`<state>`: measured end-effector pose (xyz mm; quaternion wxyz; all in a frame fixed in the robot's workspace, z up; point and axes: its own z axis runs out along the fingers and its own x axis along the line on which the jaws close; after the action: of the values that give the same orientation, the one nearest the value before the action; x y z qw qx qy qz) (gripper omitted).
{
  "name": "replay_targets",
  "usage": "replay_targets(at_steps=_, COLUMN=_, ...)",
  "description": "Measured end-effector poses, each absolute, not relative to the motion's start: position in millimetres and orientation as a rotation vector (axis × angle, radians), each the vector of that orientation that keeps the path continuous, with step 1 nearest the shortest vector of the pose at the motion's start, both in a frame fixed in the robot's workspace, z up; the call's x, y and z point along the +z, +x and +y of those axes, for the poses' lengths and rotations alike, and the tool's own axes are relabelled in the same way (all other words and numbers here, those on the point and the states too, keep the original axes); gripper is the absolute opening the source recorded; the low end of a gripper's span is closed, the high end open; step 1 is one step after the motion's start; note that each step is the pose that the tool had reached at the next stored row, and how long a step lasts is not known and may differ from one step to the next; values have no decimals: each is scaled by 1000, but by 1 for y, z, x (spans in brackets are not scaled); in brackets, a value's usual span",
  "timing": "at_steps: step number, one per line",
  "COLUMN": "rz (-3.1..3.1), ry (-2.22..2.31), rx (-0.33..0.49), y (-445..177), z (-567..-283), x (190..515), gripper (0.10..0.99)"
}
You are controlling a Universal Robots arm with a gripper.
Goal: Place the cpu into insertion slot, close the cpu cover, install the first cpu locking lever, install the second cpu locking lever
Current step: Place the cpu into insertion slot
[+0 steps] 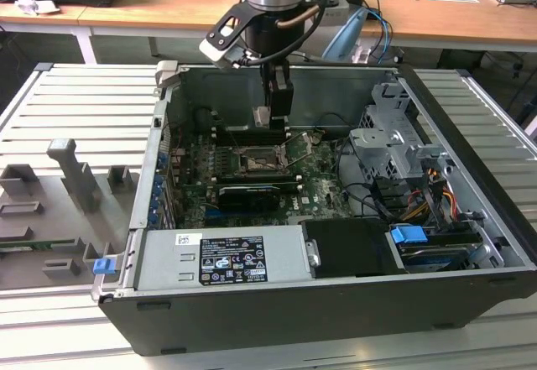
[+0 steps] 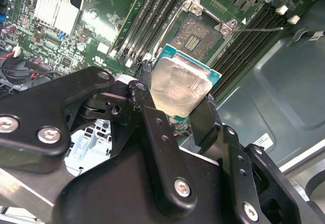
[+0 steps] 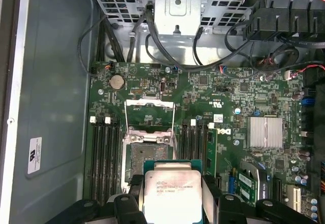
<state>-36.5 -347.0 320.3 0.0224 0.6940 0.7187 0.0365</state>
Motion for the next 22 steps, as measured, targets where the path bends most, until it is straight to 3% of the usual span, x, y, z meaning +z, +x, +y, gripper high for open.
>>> replay_targets(at_steps=22, rz=2213, ry=2163, rx=113, y=-37, z=-347, x=315, gripper=541)
